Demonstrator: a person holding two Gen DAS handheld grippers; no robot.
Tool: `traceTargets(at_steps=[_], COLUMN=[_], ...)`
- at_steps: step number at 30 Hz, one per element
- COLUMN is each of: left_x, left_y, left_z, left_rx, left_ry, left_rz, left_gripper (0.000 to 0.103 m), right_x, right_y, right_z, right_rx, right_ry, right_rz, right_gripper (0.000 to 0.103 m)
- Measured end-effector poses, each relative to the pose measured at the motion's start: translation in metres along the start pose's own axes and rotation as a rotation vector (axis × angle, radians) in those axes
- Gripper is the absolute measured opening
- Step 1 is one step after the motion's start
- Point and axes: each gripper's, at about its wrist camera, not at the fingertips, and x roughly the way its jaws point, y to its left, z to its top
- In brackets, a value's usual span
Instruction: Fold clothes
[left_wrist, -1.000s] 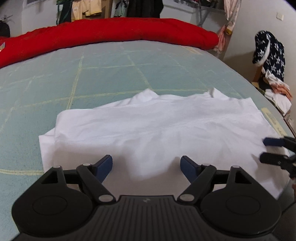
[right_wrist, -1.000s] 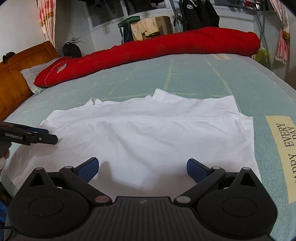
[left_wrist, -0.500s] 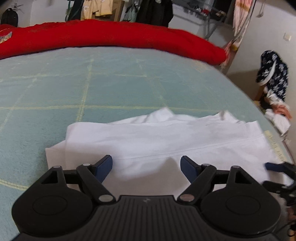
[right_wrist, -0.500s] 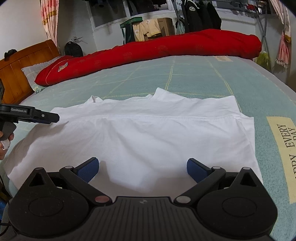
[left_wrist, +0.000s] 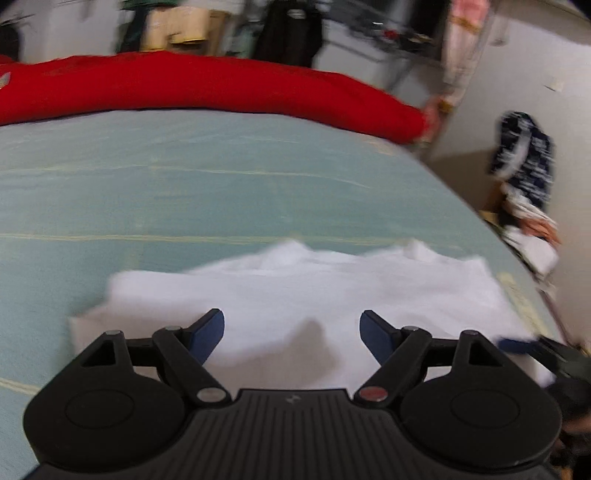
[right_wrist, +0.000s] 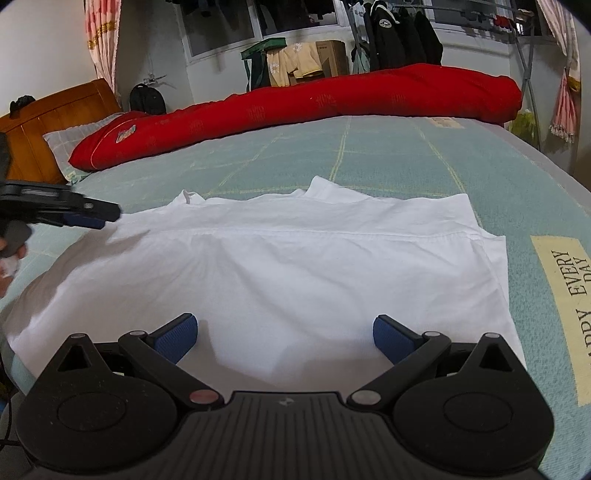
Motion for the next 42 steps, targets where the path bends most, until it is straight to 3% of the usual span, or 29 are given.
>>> traceTargets(at_steps=[2, 6, 12, 16, 21, 26, 36, 42], left_x=[0.000, 0.013, 0.002, -0.003, -0.002, 0.005, 0.053, 0.103], left_y=[-0.010, -0.005, 0.001, 0.006, 0.012, 0.019, 0.000, -0.003], left_z=[-0.007, -0.019, -0.010, -0.005, -0.006, 0.002, 0.038, 0.050], left_rx=[0.030, -0.006, -0.024, -0.033, -0.029, -0.030, 0.025, 0.055], left_ry=[0.008, 0.074, 0.019, 0.001, 0.014, 0.024, 0.020, 0.066], left_rz=[-0.015, 0.032, 0.023, 0.041, 0.053, 0.012, -0.133, -0.115], left_gripper=[0.083, 0.082, 0.083, 0.083, 0.083, 0.083, 0.083, 0.083], right_x=[0.000, -0.005, -0.005, 0.019, 0.068, 0.108, 0.056, 0.023], right_y=[0.001, 0.000, 0.000, 0.004, 0.000, -0.011, -0.008, -0.006], right_z=[0.001, 0.009, 0.044, 0.068, 0.094, 0.104, 0.082, 0.058], right_rx=[0.003, 0.034, 0.069, 0.010, -0.010, 0.033, 0.010, 0.048], right_ry=[-0.001, -0.015, -0.066, -0.086, -0.032, 0.037, 0.003, 0.001], right_rz=[-0.005, 0.009, 0.082, 0.096, 0.098, 0.127, 0.073, 0.063], right_gripper=[0.103, 0.103, 0.103, 0.103, 0.103, 0.103, 0.103, 0.103])
